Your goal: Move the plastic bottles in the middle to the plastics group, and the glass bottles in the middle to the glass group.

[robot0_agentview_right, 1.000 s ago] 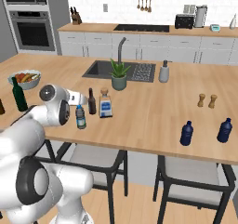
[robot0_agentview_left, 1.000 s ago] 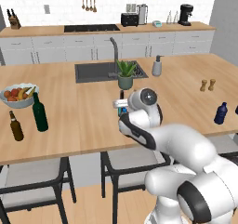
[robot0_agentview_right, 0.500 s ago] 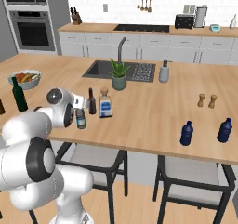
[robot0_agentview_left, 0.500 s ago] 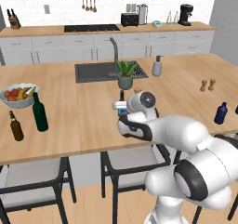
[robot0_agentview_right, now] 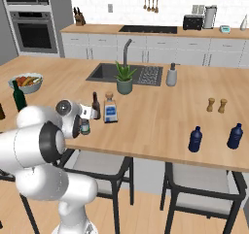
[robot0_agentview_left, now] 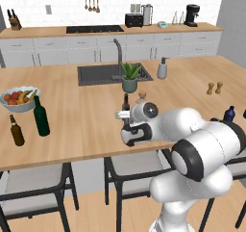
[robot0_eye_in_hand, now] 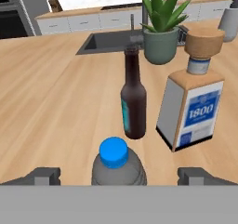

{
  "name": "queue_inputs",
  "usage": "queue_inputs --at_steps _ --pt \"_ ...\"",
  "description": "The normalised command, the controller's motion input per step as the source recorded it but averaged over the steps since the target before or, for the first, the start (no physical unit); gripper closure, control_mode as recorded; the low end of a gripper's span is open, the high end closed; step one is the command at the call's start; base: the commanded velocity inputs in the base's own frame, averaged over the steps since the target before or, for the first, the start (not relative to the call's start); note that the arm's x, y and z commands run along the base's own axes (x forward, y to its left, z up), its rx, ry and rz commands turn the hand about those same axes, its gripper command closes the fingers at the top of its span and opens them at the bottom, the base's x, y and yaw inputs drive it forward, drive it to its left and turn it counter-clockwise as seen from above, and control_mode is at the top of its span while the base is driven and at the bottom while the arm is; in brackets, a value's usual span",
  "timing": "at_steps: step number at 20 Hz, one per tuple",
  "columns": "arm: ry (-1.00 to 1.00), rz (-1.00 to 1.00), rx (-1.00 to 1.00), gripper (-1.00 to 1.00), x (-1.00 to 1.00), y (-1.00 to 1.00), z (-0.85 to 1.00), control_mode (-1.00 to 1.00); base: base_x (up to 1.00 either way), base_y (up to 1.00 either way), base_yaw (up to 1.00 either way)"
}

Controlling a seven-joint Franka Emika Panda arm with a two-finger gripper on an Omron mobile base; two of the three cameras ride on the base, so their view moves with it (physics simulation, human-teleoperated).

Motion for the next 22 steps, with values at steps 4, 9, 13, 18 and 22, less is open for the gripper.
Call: queue_inputs --at_steps 4,9,13,18,22 --pt "0.0 0.0 -0.01 -1.0 0.29 0.08 -0.11 -1.0 0.0 0.0 0.0" --pt "0.0 0.0 -0.01 -1.0 0.05 0.07 -0.14 -1.0 0.0 0.0 0.0" --pt "0.0 0.0 0.0 -1.0 0.0 0.0 -0.12 -1.0 0.0 0.0 0.0" --pt "0.0 0.0 0.0 -1.0 0.1 0.0 0.0 -1.0 0.0 0.0 0.0" --pt "0.0 0.0 0.0 -1.0 0.09 0.0 0.0 -1.0 0.0 0.0 0.0"
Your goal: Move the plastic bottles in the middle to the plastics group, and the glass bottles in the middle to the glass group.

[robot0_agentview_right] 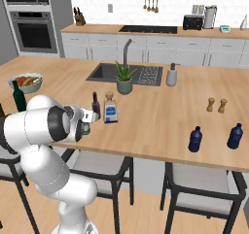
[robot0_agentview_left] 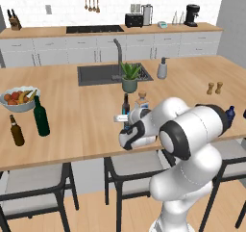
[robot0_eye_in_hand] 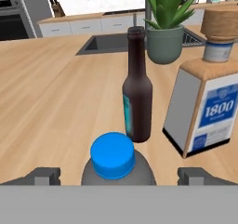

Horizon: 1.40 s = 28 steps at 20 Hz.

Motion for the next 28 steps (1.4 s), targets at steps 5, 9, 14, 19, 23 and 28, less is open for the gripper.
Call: queue_inputs --at_steps 5,9,14,19,23,28 --pt "0.0 0.0 0.0 -1.0 0.09 0.0 0.0 -1.0 0.0 0.0 0.0" --pt "0.0 0.0 0.0 -1.0 0.08 0.0 -0.01 -1.0 0.0 0.0 0.0" --pt "0.0 0.0 0.0 -1.0 0.0 0.0 -0.16 -1.0 0.0 0.0 0.0" --pt "0.0 0.0 0.0 -1.0 0.0 0.0 0.0 -1.0 0.0 0.0 0.0" --pt "0.0 0.0 0.0 -1.0 0.0 0.0 0.0 -1.0 0.0 0.0 0.0" --pt "0.0 0.0 0.0 1.0 0.0 0.0 0.0 -1.0 0.0 0.0 0.0"
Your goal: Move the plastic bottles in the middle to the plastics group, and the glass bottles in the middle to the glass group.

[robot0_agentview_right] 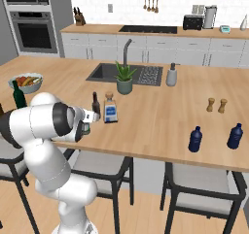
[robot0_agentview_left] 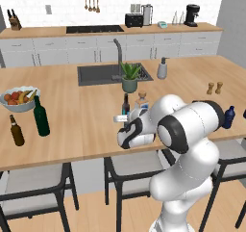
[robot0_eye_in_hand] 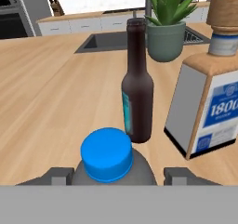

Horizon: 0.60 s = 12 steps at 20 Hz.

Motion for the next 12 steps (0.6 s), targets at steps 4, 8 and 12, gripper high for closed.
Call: queue_inputs --at_steps 4,8,12 --pt "0.0 0.0 0.0 1.0 0.0 0.0 0.0 -1.0 0.0 0.0 0.0" --pt "0.0 0.0 0.0 1.0 0.0 0.0 0.0 -1.0 0.0 0.0 0.0" --pt "-0.01 0.0 0.0 1.0 -0.08 0.0 0.0 -1.0 0.0 0.0 0.0"
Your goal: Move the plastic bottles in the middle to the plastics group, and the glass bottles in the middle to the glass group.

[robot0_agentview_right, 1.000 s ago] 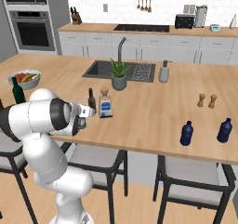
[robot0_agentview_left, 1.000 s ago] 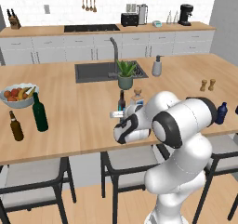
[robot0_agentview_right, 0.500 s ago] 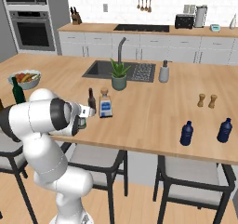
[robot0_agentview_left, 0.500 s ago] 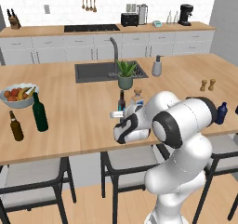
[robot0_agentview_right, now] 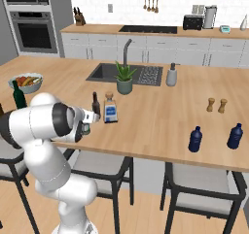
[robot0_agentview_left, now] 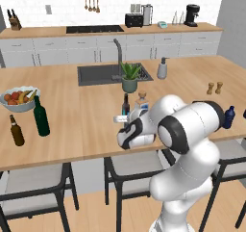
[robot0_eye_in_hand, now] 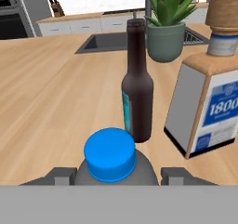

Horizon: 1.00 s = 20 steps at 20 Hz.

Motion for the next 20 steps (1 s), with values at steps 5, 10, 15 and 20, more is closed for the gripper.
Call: queue_inputs --at_steps 5,10,15,20 --pt "0.0 -0.04 0.0 1.0 -0.15 -0.46 0.35 -1.0 0.0 0.0 0.0" --pt "0.04 -0.09 0.01 1.0 -0.01 -0.83 0.65 -1.0 0.0 0.0 0.0" --pt "0.14 -0.17 0.03 1.0 0.0 -0.97 0.75 -1.0 0.0 0.0 0.0" --pt "0.18 -0.17 0.0 1.0 0.0 -0.89 0.6 -1.0 0.0 0.0 0.0"
